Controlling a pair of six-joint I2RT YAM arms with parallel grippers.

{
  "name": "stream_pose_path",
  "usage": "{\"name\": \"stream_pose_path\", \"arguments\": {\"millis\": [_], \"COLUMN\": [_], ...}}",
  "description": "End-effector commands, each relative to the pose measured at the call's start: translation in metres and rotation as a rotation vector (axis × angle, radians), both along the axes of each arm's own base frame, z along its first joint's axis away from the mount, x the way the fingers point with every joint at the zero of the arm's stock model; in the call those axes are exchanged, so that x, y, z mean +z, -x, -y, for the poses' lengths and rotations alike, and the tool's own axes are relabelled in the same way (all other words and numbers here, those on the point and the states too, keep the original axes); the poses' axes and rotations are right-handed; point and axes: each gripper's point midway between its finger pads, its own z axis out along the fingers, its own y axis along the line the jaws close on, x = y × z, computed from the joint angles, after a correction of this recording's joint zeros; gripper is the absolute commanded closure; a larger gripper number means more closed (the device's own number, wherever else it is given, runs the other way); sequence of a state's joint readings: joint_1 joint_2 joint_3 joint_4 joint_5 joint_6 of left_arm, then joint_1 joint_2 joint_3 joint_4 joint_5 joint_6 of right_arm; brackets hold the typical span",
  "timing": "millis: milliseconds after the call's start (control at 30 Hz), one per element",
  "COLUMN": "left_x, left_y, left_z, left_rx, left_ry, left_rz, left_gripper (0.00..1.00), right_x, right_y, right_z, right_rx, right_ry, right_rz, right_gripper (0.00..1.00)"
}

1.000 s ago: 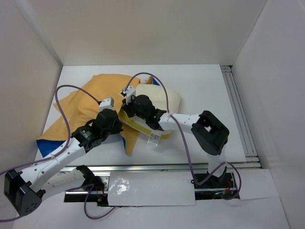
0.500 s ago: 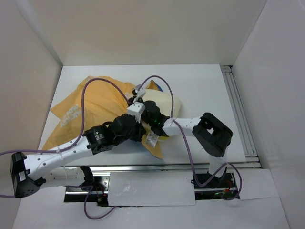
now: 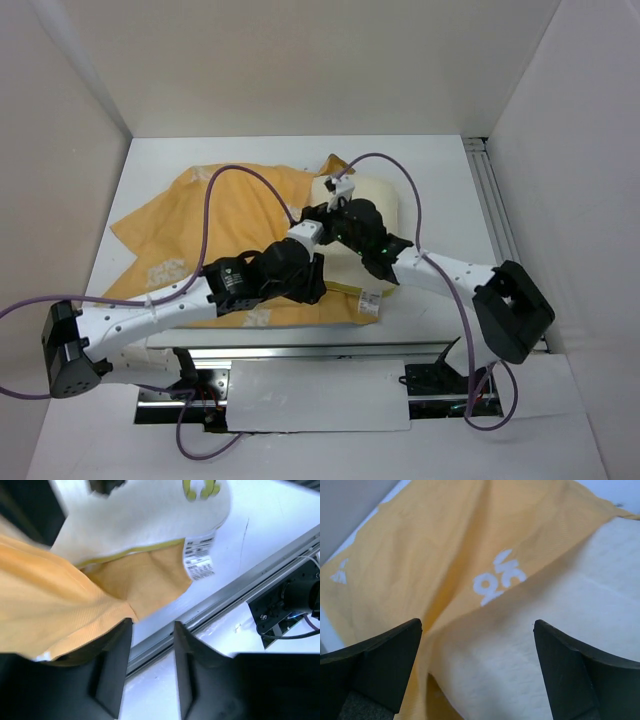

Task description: Put the pillow into the pillowcase

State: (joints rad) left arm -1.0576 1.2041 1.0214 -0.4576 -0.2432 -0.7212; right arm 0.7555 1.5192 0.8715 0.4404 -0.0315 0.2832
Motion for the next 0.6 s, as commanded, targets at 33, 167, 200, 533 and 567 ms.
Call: {"name": "stream_pose_path", "arguments": {"millis": [33, 167, 200, 533, 567], "left_x": [0.018, 0.022, 0.025, 0.018, 0.014], "left_y": [-0.003, -0.016, -0.024, -0.173, -0.19], "left_z": [0.014, 0.013, 0.006, -0.042, -0.051], "left_rx": [-0.031, 0.018, 0.061, 0.33, 0.353], "left_ry": [-0.005, -0.05, -0.069, -0.266, -0.292], "left_rz": [0.004, 0.027, 0.03, 0.065, 0.058], "left_gripper": [0.4, 0.37, 0.35, 0.15, 0.15], "right_x": [0.009, -0.003, -0.001, 0.025, 0.018], "right_y": [-0.015, -0.023, -0.033, -0.087, -0.091], "right_z": [0.049, 0.085, 0.101, 0.211, 0.218], "right_rx": [-0.186, -0.306, -0.373, -0.666, -0.675], "right_ry": [0.133, 0.232, 0.232, 0.144, 0.148], "right_rz": [-0.04, -0.116, -0.121, -0.134, -0.151], "right_gripper": [0.0, 0.0, 0.0, 0.0, 0.0]}}
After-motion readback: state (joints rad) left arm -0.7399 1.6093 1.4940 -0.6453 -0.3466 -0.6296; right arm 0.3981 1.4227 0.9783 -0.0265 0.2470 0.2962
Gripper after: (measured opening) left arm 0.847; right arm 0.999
